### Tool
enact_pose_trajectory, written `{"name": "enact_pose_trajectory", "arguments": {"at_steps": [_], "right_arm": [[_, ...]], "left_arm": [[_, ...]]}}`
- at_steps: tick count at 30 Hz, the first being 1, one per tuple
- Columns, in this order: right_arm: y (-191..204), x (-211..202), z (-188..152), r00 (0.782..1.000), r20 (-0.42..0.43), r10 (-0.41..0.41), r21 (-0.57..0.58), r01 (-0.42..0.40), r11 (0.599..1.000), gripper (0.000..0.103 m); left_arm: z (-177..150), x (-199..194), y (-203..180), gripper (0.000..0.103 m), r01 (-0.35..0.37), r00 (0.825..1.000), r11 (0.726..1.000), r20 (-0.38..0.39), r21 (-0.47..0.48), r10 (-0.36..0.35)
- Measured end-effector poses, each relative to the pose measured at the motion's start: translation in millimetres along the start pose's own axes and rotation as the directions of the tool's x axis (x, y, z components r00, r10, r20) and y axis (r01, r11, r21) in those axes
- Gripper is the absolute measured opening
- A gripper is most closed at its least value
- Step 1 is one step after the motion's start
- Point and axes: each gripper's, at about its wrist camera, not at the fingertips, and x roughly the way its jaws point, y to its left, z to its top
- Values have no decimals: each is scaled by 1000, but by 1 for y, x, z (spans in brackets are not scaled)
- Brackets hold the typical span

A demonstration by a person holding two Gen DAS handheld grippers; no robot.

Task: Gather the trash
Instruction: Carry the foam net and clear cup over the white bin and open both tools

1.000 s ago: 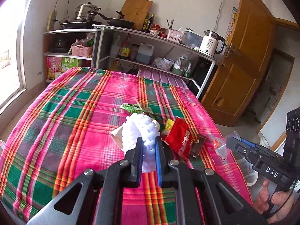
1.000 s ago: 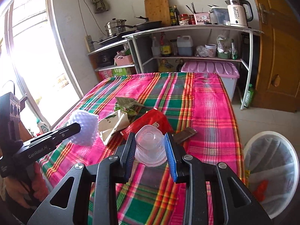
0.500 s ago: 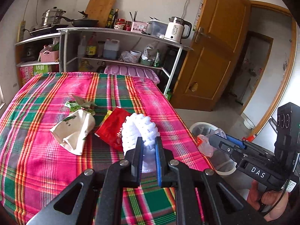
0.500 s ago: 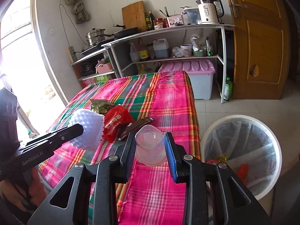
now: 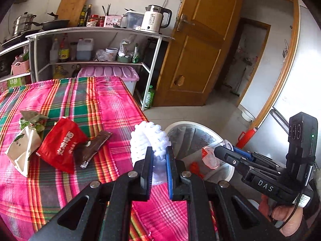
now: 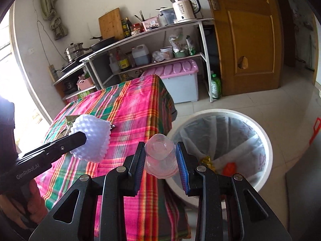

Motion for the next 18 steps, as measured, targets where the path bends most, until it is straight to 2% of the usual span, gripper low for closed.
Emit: {"name": "enact_pose_trajectory", "arguments": {"at_steps": [9,18], "right_arm": [[-43,2,-5,997,-20,-68,67,69,995,32],[-73,10,-10,993,-56,-100,115,106,988,32]], "left_arm": [[6,47,-31,12,69,995,997,-68,42,-66],[5,88,-52,12,113,985,992,-139,63,-103]]}}
